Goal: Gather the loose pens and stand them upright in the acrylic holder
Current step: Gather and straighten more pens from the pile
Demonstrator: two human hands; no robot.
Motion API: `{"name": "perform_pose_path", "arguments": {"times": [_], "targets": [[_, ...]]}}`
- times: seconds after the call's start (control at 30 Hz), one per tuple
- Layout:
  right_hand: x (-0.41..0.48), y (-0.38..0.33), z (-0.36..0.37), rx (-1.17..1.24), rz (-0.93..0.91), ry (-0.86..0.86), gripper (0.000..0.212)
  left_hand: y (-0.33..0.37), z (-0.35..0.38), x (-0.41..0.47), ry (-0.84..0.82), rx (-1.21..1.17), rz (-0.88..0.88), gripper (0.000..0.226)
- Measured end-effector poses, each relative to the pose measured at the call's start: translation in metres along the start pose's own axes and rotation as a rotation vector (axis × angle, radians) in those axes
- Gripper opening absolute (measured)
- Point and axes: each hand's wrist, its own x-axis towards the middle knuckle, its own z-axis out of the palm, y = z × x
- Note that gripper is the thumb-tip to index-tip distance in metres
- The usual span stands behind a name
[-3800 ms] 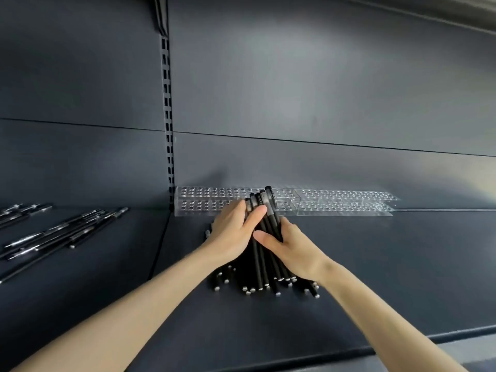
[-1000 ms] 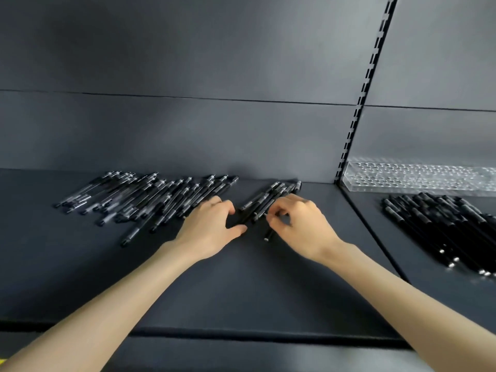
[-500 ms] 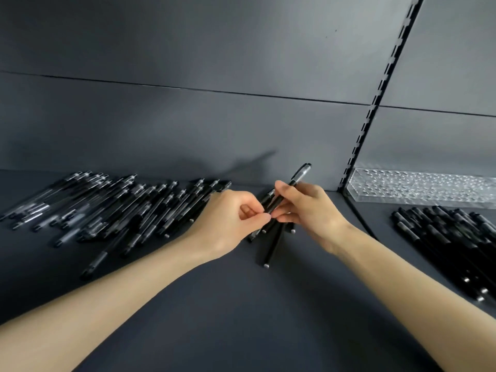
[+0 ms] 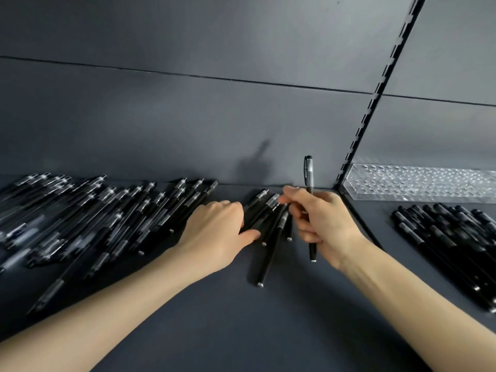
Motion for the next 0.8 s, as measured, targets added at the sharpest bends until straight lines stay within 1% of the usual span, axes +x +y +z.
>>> {"name": "perform_pose_path", "arguments": {"times": [0.17, 0.27, 0.37, 0.4, 0.47, 0.53, 0.57, 0.6, 0.67, 0.73, 0.8], "targets": [[0.003, 0.01, 0.002, -0.041, 0.044, 0.032, 0.031, -0.004, -0.002, 0.003, -0.055, 0.005, -0.021, 0.033], [0.007, 0.011, 0.002, -0.029, 0.06, 0.037, 0.031, -0.005, -0.003, 0.006, -0.097, 0.062, -0.059, 0.033], [0.006, 0.013, 0.001, -0.016, 0.06, 0.024, 0.031, -0.006, -0.003, 0.007, -0.139, 0.043, -0.104, 0.03], [0.006, 0.014, 0.001, -0.008, 0.054, 0.015, 0.032, -0.006, -0.003, 0.007, -0.143, 0.032, -0.112, 0.03], [0.004, 0.014, 0.001, 0.016, 0.029, 0.001, 0.033, -0.006, -0.006, 0.006, -0.076, 0.005, -0.107, 0.031], [0.004, 0.013, 0.002, 0.058, 0.0, -0.025, 0.035, -0.004, -0.009, 0.004, 0.077, -0.139, -0.082, 0.031], [0.004, 0.013, 0.002, 0.09, -0.009, -0.051, 0.037, 0.0, -0.01, 0.002, 0.143, -0.266, -0.059, 0.031], [0.003, 0.012, 0.003, 0.126, -0.015, -0.081, 0.038, 0.006, -0.009, -0.001, 0.174, -0.384, -0.022, 0.029], [0.001, 0.011, 0.004, 0.191, -0.031, -0.102, 0.038, 0.021, -0.005, -0.008, 0.105, -0.495, 0.065, 0.029], [0.001, 0.004, 0.0, 0.254, -0.06, -0.011, 0.033, 0.029, 0.005, -0.013, 0.017, -0.51, 0.107, 0.031], [0.006, -0.005, -0.011, 0.313, -0.08, 0.125, 0.028, 0.027, 0.011, -0.013, 0.018, -0.421, 0.095, 0.033]]}}
